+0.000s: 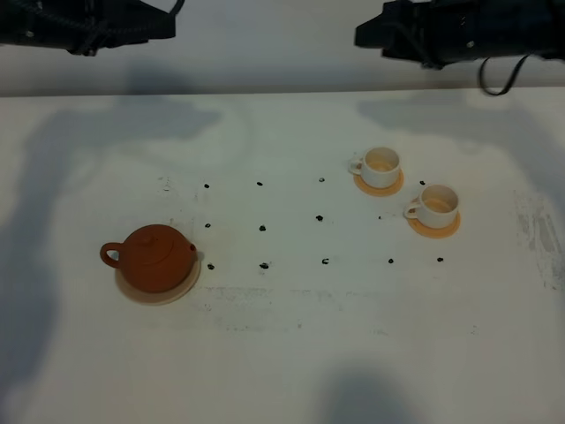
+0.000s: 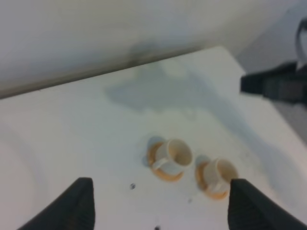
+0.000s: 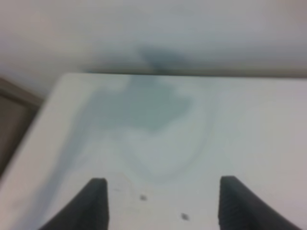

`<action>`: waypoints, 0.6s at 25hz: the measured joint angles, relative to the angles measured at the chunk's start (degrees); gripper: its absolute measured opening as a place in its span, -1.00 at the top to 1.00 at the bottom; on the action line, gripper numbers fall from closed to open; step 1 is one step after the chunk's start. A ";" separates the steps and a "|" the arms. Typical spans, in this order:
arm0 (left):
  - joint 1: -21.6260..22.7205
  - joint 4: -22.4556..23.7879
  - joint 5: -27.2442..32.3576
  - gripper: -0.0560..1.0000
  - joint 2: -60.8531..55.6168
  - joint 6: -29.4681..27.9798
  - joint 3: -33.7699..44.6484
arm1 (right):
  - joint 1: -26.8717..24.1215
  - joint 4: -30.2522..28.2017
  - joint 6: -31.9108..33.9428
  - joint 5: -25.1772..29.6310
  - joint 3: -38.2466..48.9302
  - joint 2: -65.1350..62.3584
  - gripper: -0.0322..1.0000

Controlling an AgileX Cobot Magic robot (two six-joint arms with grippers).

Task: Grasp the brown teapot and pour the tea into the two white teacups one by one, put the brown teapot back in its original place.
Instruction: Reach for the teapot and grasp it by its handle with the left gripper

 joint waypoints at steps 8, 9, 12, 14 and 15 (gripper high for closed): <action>-6.26 19.84 1.25 -0.17 -6.15 2.86 0.00 | 0.00 -22.49 10.87 -1.88 0.00 -10.38 -0.02; -7.28 23.72 1.42 -0.17 -6.61 2.13 0.00 | 0.00 -25.54 12.80 -1.93 0.00 -11.51 -0.01; -9.81 32.54 1.89 -0.17 -7.50 -1.43 0.00 | 0.00 -34.41 18.41 -2.06 0.00 -15.25 0.04; -10.94 35.89 1.70 -0.16 -7.94 -3.74 0.00 | 0.00 -39.53 21.10 -1.48 0.00 -17.74 0.07; -11.37 36.92 1.58 -0.16 -8.23 -4.41 0.00 | 0.00 -40.95 21.94 -0.75 0.00 -18.93 0.07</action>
